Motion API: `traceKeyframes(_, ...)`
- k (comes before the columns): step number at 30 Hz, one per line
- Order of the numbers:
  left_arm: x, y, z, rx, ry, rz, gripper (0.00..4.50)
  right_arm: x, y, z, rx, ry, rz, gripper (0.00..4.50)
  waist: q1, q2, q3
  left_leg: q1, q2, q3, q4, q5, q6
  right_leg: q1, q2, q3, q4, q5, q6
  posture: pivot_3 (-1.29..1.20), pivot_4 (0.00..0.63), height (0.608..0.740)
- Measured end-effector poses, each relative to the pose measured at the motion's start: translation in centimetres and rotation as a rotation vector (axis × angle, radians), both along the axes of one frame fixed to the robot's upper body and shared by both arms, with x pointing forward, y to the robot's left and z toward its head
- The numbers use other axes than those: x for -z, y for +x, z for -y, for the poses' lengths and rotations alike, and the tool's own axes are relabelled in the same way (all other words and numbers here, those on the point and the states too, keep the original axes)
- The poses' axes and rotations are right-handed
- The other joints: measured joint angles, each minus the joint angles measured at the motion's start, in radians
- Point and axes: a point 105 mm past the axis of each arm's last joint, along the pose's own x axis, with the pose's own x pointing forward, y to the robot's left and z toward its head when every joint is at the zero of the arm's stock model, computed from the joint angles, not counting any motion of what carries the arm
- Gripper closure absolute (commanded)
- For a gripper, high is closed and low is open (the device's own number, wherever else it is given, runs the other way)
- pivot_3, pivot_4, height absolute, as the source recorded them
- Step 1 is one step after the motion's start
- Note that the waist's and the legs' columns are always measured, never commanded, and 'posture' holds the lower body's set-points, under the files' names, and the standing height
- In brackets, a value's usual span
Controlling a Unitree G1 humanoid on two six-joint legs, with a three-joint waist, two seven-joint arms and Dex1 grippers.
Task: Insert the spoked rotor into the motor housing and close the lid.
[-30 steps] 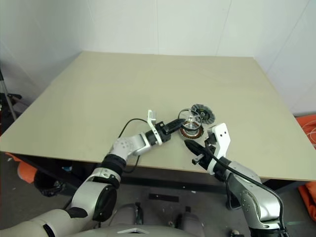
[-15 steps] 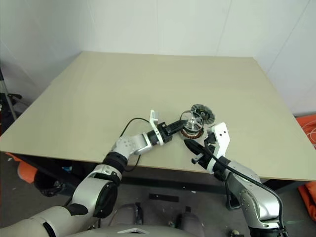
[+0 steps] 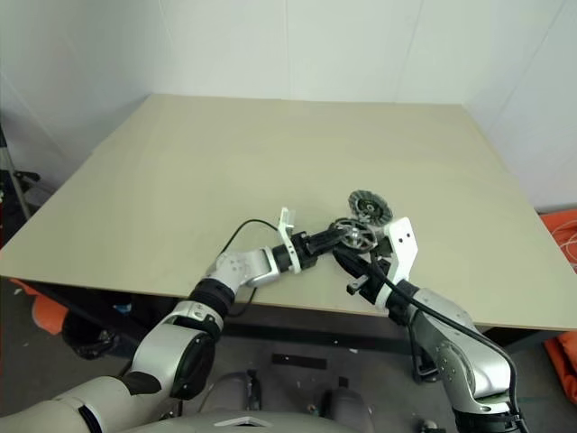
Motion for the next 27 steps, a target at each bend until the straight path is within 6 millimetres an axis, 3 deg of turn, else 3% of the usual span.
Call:
traceKeyframes(4, -0.3, 0.1, 0.0, -0.001, -0.016, 0.009, 0.01, -0.1, 0.1, 0.0, -0.001, 0.000, 0.003, 4.50, 0.003, 0.000, 0.000, 0.006, 0.000, 0.000, 0.000, -0.001, 0.001, 0.007, -0.001, 0.000, 0.000, -0.004, 0.007, 0.00, 0.000, 0.740)
traceKeyframes(9, -1.0, 0.7, -0.4, -0.039, -0.005, 0.034, 0.01, -0.1, 0.0, 0.0, -0.003, 0.000, 0.003, 4.50, 0.002, 0.000, 0.001, 0.009, 0.001, 0.000, 0.000, 0.001, -0.002, 0.007, -0.001, 0.000, 0.000, -0.004, 0.008, 0.00, 0.000, 0.740)
traceKeyframes(20, -5.5, 2.1, -1.6, -0.119, -0.070, 0.167, 0.01, -0.7, 0.6, -0.3, -0.029, 0.004, 0.027, 4.50, 0.006, 0.001, 0.000, -0.004, 0.000, 0.000, 0.000, 0.002, 0.003, -0.003, 0.000, 0.000, 0.001, 0.000, 0.000, 0.00, 0.000, 0.740)
traceKeyframes(27, -5.0, 2.0, -1.4, -0.114, -0.026, 0.142, 0.01, -0.3, 0.7, -0.1, -0.028, 0.004, 0.012, 4.50, 0.011, 0.001, 0.000, -0.005, 0.000, 0.000, 0.000, 0.002, 0.003, -0.004, -0.001, 0.000, 0.001, 0.000, -0.001, 0.00, 0.000, 0.740)
